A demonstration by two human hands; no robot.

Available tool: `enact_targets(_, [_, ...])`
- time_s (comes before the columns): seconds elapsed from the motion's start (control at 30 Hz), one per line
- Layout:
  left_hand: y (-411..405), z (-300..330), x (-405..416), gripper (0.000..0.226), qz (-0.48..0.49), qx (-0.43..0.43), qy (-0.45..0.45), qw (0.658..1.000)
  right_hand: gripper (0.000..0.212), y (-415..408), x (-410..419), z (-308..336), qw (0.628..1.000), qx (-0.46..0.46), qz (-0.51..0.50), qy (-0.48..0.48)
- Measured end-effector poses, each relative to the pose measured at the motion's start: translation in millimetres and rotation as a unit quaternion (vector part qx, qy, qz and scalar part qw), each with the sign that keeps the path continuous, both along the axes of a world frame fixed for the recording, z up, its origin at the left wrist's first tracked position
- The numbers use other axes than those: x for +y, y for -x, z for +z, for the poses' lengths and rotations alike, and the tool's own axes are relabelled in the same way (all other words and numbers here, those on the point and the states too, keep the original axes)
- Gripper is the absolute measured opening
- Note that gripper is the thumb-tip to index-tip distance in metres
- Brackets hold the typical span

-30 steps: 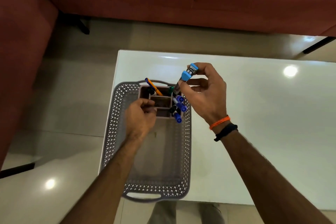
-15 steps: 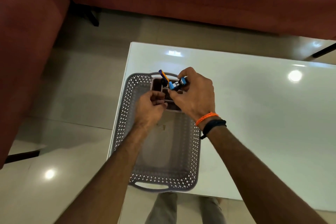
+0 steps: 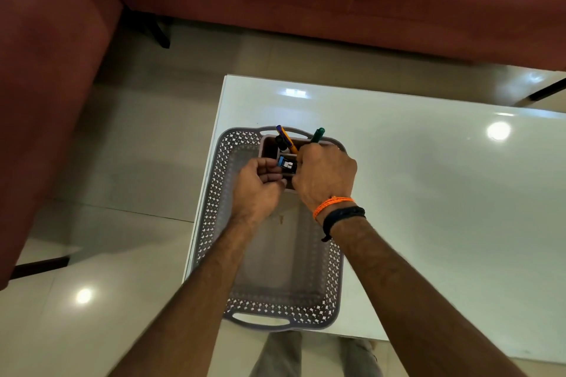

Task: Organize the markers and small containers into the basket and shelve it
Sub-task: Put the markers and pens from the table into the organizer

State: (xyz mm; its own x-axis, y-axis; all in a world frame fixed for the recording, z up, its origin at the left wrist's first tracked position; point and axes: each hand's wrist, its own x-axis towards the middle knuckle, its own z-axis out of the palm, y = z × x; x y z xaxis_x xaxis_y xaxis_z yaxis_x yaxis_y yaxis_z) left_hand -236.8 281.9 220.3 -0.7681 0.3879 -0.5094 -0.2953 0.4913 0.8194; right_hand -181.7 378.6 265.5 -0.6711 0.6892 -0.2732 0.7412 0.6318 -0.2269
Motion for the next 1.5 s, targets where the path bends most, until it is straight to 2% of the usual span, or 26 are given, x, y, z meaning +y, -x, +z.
enact_targets(0.17, [0.2,1.8,-0.3,0.035,-0.005,0.001,0.01,1.0,0.023,-0.2,-1.4,0.8,1.0,0.012,0.0,0.007])
enact_targets(0.3, [4.1,10.0,1.7,0.034,-0.008,-0.008,0.014,1.0,0.023,-7.3,1.4,9.0,0.993,0.104,-0.031,0.035])
enact_targets(0.43, [11.1,19.0,2.2,0.032,0.0,-0.009,0.029,1.0,0.016,-20.7,11.7,16.3,0.955,0.241,-0.133,0.107])
enact_targets(0.53, [18.3,25.2,0.3,0.034,0.002,0.015,0.051,0.999,0.01,-32.2,19.3,15.7,0.924,0.293,-0.213,0.125])
enact_targets(0.7, [23.1,34.9,-1.8,0.034,0.0,0.072,0.125,0.99,0.012,-42.1,23.8,-1.4,0.914,0.248,-0.276,0.166])
enact_targets(0.83, [21.8,32.8,0.2,0.04,-0.047,0.053,0.171,0.983,0.039,-40.2,23.0,-7.8,0.907,0.213,-0.295,0.213])
enact_targets(1.0, [19.3,23.6,3.8,0.042,-0.069,0.029,0.168,0.983,0.053,-43.0,21.4,-11.6,0.86,0.216,-0.347,0.306])
enact_targets(1.1, [18.7,22.1,7.0,0.04,-0.058,0.032,0.165,0.984,0.054,-45.9,20.4,-13.3,0.845,0.241,-0.359,0.314])
enact_targets(1.27, [11.9,19.9,14.0,0.048,-0.084,0.039,0.152,0.984,0.048,-53.3,19.9,-17.0,0.844,0.295,-0.361,0.266])
enact_targets(1.37, [8.5,18.1,13.5,0.053,-0.096,0.034,0.149,0.984,0.036,-57.0,18.9,-20.3,0.848,0.293,-0.355,0.264])
enact_targets(1.5, [13.0,16.2,10.1,0.058,-0.097,0.0,0.137,0.986,0.041,-59.6,20.4,-20.7,0.842,0.277,-0.36,0.29])
